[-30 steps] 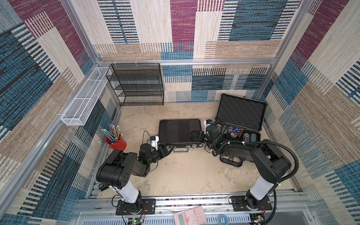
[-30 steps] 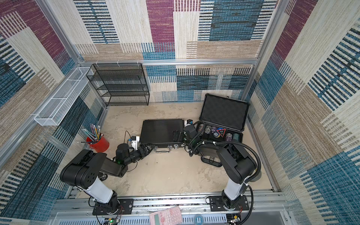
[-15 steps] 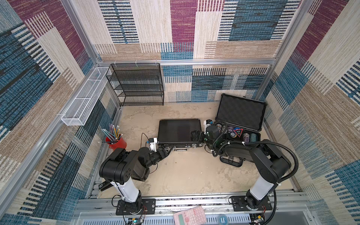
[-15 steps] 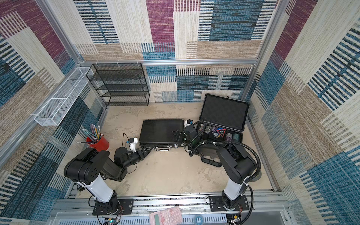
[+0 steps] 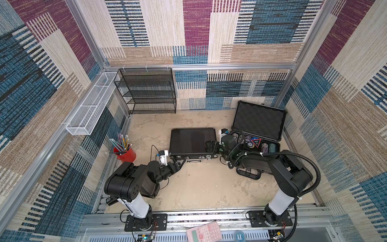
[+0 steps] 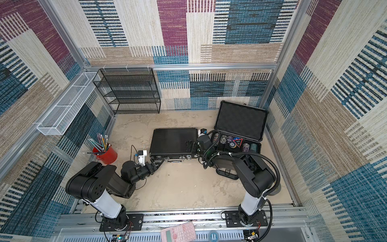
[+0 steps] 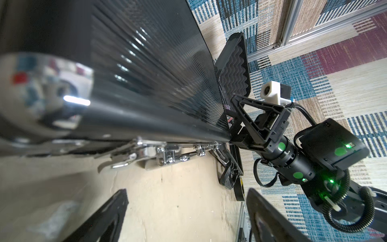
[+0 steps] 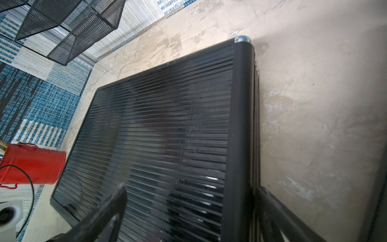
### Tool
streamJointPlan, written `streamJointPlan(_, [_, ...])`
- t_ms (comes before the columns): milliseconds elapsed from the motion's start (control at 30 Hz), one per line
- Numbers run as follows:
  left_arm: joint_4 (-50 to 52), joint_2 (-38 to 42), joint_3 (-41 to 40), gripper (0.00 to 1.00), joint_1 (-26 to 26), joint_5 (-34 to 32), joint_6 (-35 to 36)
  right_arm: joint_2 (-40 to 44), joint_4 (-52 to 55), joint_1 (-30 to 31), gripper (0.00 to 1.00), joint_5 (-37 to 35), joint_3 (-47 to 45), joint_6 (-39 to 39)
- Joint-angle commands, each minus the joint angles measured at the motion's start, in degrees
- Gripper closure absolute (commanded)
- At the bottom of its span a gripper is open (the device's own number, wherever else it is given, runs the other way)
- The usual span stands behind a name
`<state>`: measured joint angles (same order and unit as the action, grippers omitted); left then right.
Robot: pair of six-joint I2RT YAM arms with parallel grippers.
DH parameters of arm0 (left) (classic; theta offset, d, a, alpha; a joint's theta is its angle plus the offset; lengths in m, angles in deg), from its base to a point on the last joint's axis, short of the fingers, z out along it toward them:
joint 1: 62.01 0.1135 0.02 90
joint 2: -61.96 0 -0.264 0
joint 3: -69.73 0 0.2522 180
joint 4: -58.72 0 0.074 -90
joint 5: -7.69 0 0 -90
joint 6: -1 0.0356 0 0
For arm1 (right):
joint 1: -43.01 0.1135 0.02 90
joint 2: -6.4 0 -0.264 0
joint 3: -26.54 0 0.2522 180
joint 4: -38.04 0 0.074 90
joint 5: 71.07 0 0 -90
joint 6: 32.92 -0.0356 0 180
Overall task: Open the poker set cases
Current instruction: Open the fastener on the poker set case.
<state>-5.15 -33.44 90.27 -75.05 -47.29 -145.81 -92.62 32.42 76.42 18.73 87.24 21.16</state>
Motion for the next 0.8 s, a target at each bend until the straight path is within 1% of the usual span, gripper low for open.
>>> streamJointPlan(0, [-3.2, 0.8, -0.4, 0.1, 0.0, 0.3, -0.9, -1.2, 10.2, 0.1, 0.04, 1.4, -0.5, -1.0])
streamJointPlan(233, [-2.9, 2.0, -0.8, 0.1, 0.1, -0.7, -1.2, -1.0, 10.5, 0.1, 0.04, 0.8, -0.7, -1.0])
streamJointPlan(367, [2.6, 3.8, -1.5, 0.1, 0.0, -4.8, 0.1, -0.8, 10.6, 0.0, 0.04, 0.8, -0.7, -0.8])
streamJointPlan(467, [10.2, 7.9, -0.8, 0.09, 0.1, -5.9, 2.8, -0.4, 11.1, 0.0, 0.03, 0.4, -0.5, -0.4])
streamJointPlan(500, [14.1, 10.2, -0.3, 0.08, 0.0, -6.6, 4.2, -0.4, 11.2, 0.1, 0.03, 0.3, -0.4, -0.4])
streamJointPlan(567, [23.1, 15.4, 1.5, 0.07, 0.1, -8.0, 7.3, -0.4, 11.3, 0.1, 0.03, 0.2, -0.4, -0.3])
streamJointPlan(700, [45.9, 25.9, 7.1, 0.0, 0.1, -12.5, 16.0, -0.9, 11.0, 0.1, 0.03, 0.4, -0.1, -0.5])
streamJointPlan(767, [50.6, 27.9, 8.6, 0.01, 0.0, -13.9, 19.3, -1.2, 10.9, 0.0, 0.03, 0.5, 0.2, -0.5])
